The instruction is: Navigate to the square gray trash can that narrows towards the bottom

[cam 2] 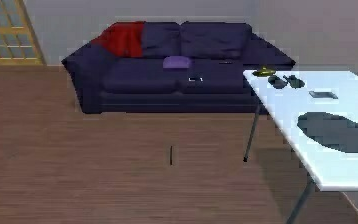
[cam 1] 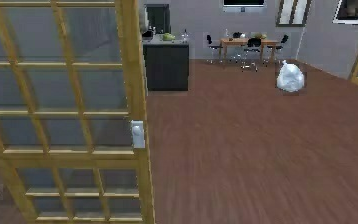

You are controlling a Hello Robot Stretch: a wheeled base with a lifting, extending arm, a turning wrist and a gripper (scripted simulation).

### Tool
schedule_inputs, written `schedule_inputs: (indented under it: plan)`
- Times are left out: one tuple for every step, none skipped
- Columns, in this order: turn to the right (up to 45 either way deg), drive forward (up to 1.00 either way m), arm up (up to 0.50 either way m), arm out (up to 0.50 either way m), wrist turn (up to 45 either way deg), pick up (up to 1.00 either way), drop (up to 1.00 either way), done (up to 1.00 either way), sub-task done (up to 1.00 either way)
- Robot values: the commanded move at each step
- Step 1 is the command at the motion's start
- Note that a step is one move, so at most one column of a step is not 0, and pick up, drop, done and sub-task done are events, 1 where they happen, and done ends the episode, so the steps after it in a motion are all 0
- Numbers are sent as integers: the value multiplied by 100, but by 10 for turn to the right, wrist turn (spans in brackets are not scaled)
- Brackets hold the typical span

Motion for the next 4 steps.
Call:
schedule_inputs:
  plan:
    - [-450, 0, 0, 0, 0, 0, 0, 0, 0]
    - [-180, 0, 0, 0, 0, 0, 0, 0, 0]
    - [0, 100, 0, 0, 0, 0, 0, 0, 0]
    - [-30, 0, 0, 0, 0, 0, 0, 0, 0]
